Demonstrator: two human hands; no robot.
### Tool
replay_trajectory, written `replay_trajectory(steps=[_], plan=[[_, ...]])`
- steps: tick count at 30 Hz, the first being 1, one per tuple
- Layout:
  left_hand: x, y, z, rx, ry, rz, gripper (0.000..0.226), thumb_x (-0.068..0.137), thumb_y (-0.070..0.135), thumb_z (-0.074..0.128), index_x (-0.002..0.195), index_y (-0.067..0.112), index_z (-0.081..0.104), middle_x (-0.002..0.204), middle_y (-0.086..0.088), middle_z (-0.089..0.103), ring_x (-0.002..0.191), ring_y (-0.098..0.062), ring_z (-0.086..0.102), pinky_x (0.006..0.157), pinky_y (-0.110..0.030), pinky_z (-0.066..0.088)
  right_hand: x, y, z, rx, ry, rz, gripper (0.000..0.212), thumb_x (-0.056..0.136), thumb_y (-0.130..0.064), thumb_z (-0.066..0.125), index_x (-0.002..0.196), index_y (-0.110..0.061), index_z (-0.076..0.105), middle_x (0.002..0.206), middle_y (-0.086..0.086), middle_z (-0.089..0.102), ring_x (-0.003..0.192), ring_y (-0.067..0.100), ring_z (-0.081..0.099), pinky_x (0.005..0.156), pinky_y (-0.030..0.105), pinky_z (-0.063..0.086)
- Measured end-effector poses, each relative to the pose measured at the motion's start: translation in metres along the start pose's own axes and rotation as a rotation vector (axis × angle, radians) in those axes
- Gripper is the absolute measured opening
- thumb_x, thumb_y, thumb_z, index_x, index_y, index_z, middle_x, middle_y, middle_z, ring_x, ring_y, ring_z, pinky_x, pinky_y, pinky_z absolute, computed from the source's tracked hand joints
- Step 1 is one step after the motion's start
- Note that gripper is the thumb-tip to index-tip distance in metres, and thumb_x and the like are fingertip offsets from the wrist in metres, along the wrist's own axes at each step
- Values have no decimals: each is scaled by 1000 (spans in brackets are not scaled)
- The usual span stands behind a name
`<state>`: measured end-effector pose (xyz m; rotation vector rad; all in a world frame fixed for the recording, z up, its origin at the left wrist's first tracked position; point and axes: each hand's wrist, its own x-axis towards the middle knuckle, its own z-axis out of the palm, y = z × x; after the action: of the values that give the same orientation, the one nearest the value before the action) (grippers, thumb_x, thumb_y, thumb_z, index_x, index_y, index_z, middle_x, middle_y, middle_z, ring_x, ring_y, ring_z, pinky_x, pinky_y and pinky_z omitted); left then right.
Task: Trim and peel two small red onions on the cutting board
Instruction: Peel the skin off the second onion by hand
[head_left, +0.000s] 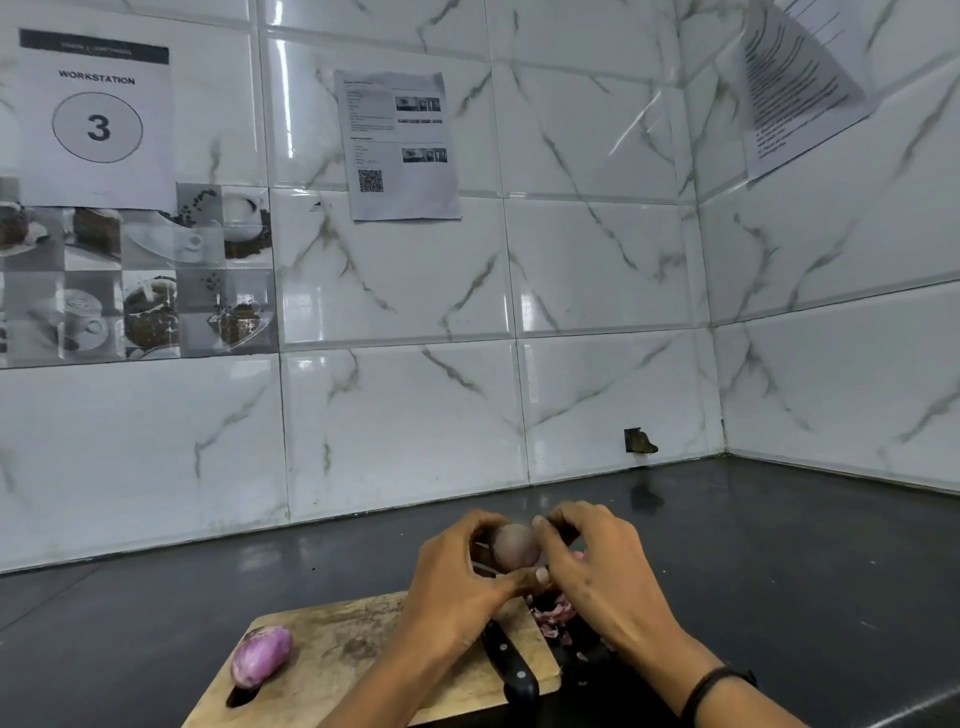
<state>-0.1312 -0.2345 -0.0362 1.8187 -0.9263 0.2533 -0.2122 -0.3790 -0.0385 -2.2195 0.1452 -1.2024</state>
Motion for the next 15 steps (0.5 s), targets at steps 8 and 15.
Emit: replay_trajectory(steps=[8, 15], plan=[[-1, 1, -1, -37, 18, -4, 40, 65, 37, 93, 100, 33, 74, 89, 18, 76, 84, 6, 69, 75, -12, 53, -5, -10, -11, 132, -131, -28, 28, 89, -56, 69, 97, -30, 79, 86, -19, 75, 87, -7, 67, 75, 11, 50], [1, -6, -2, -69, -8, -40, 63, 54, 38, 98, 110, 28, 73, 95, 13, 77, 89, 0, 72, 87, -27, 59, -6, -11, -14, 336, -127, 130, 24, 79, -33, 86, 102, -29, 79, 82, -21, 75, 85, -11, 70, 74, 7, 51]])
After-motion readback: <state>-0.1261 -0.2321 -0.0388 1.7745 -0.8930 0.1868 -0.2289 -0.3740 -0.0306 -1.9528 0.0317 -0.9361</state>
